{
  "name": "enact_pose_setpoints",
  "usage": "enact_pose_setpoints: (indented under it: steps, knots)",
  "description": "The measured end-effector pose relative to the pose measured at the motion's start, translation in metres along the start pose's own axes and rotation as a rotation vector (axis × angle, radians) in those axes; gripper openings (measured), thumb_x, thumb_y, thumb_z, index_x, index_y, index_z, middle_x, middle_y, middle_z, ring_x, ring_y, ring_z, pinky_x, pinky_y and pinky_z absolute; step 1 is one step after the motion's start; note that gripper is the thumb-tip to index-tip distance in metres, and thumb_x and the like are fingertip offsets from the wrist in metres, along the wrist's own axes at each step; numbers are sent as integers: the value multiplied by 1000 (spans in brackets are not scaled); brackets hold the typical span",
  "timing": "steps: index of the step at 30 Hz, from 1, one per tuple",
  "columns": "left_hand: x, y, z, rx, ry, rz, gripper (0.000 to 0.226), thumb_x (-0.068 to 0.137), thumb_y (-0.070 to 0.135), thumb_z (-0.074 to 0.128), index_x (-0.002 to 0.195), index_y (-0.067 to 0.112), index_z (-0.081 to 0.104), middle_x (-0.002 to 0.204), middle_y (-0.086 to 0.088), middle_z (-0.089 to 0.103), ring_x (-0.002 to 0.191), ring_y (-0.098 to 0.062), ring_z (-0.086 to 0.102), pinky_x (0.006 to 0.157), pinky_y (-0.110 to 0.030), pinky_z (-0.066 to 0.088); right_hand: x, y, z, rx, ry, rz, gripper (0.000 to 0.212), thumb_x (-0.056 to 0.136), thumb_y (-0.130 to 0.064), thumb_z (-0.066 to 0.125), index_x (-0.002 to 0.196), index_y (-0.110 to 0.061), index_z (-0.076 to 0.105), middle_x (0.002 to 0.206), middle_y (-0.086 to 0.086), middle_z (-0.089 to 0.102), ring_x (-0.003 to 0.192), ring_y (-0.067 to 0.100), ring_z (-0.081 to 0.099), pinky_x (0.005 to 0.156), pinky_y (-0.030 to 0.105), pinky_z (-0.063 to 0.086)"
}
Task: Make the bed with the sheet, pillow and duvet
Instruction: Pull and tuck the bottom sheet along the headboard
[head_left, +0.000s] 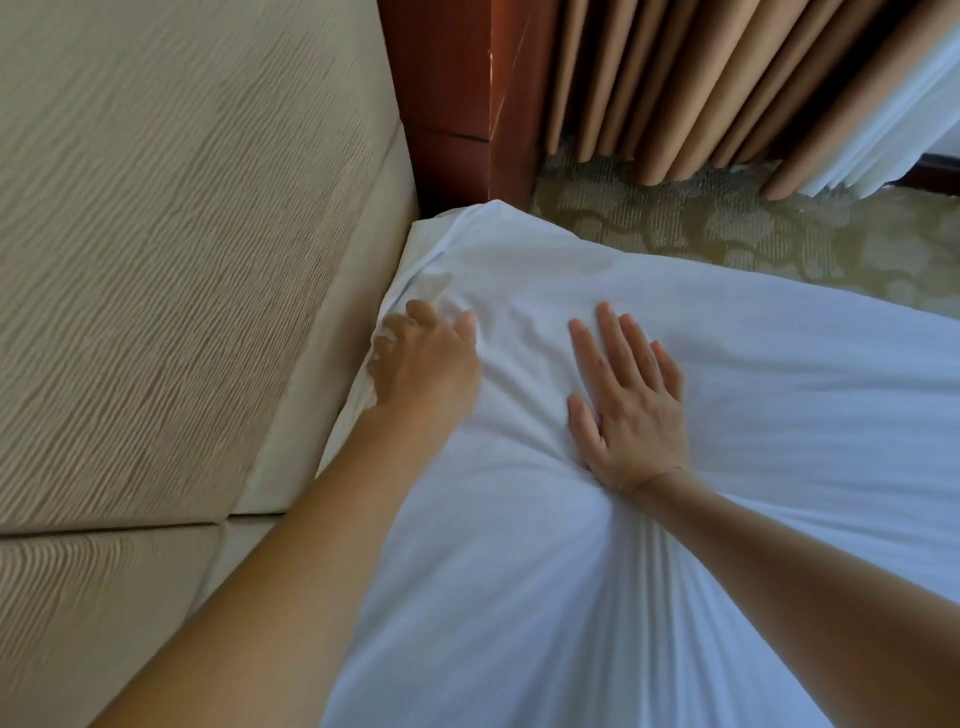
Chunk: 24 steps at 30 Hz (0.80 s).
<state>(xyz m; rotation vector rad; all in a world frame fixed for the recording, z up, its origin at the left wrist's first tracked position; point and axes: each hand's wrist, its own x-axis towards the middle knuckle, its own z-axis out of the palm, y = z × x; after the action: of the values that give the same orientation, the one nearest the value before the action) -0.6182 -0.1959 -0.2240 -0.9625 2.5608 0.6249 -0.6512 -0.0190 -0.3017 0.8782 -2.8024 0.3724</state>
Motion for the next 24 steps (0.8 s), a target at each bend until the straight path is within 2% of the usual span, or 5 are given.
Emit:
enact_pose_setpoints:
  steps: [6, 14, 17, 19, 24]
  knots:
    - [1, -15, -10, -249, -61, 23, 70, 93, 51, 38, 147, 12, 14, 151, -10, 27, 135, -31, 31, 105, -34, 27, 0, -1, 0, -10, 10, 2, 62, 84, -39, 34, 143, -18, 36, 150, 12, 34, 137, 23, 24, 108, 36, 18]
    - [15, -33, -13, -432, -98, -8, 63, 90, 48, 43, 144, 18, 30, 143, -6, 41, 128, -25, 42, 95, -29, 33, 2, -2, -1, -4, 4, 7, 62, 85, -40, 33, 142, -18, 41, 150, 12, 36, 136, 27, 35, 108, 36, 18]
    - [15, -37, -9, -428, -102, 10, 60, 93, 46, 36, 146, 19, 25, 142, -2, 42, 126, -24, 41, 95, -30, 31, 2, -2, -2, 7, 10, 7, 61, 85, -40, 33, 141, -17, 42, 149, 12, 38, 135, 28, 37, 108, 36, 18]
    - [11, -37, -3, -347, -105, 40, 60, 98, 43, 28, 149, 16, 14, 152, -5, 27, 137, -23, 29, 106, -32, 25, 1, -2, -1, 4, 22, 7, 60, 86, -38, 33, 140, -16, 43, 148, 12, 39, 135, 27, 37, 108, 36, 19]
    - [1, -14, 6, -6, 224, 286, 55, 97, 29, 16, 144, 2, 26, 151, -16, 26, 139, -26, 26, 111, -31, 18, 2, -2, 0, 27, 34, 24, 59, 87, -36, 32, 141, -15, 41, 149, 13, 37, 135, 24, 30, 109, 36, 18]
